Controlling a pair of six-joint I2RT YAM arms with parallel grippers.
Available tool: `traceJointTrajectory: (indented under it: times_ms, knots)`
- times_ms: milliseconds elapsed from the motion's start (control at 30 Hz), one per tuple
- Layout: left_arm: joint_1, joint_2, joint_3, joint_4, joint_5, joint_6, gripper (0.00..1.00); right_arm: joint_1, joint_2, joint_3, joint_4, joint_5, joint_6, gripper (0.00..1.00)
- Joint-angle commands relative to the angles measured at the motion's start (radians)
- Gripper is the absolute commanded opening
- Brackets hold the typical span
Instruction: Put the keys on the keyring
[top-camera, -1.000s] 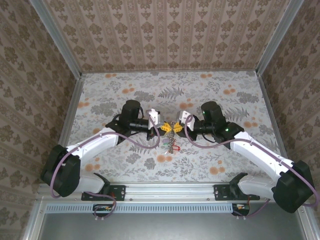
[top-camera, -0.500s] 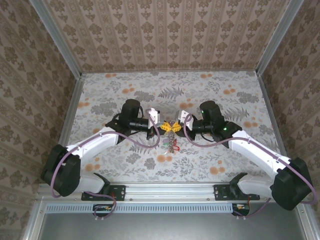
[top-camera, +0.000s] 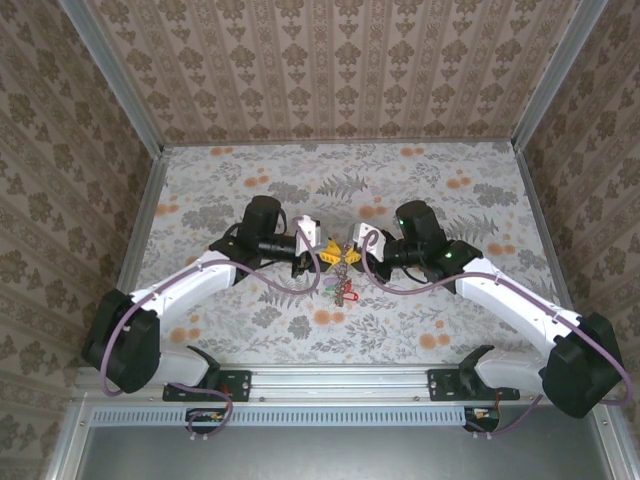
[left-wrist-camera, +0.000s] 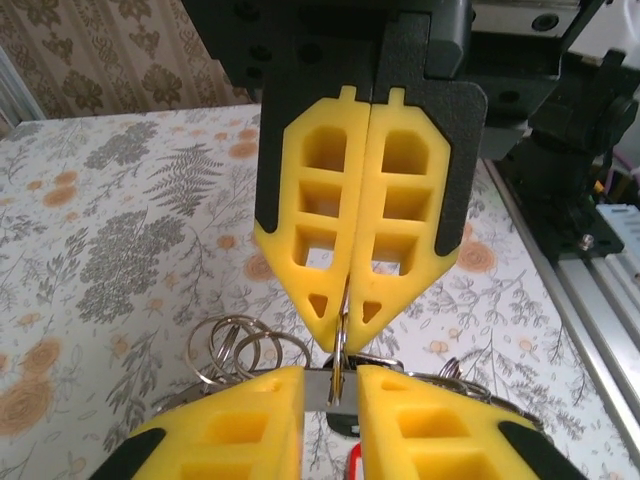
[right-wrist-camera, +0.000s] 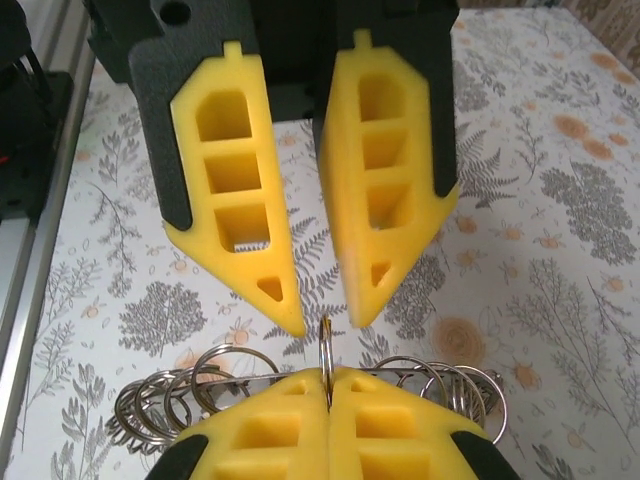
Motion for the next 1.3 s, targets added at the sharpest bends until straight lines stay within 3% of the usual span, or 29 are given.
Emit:
traceJointTrajectory:
  times_ms: [0,100,433,600,933,1267]
  knots:
    - [-0.016,-0.006,0.073,-0.165,-0.043,0.121,0.23,0.021,0.008,0.067,-0.071,0.042,-0.056,0.00]
    - [-0.029,0.010,0.118,-0.263,-0.074,0.177,0.24,0.031,0.008,0.078,-0.077,0.055,-0.062,0.00]
    - [-0.041,0.027,0.151,-0.314,-0.096,0.207,0.25,0.051,0.000,0.095,-0.069,0.061,-0.053,0.00]
    - [-0.046,0.035,0.163,-0.290,-0.079,0.198,0.19,0.059,0.010,0.109,-0.078,0.061,-0.050,0.00]
    - [-0.048,-0.004,0.124,-0.200,-0.114,0.160,0.21,0.063,0.022,0.117,-0.107,0.109,-0.068,0.00]
    - [-0.054,0.004,0.137,-0.236,-0.126,0.178,0.16,0.063,0.009,0.113,-0.078,0.085,-0.050,0.00]
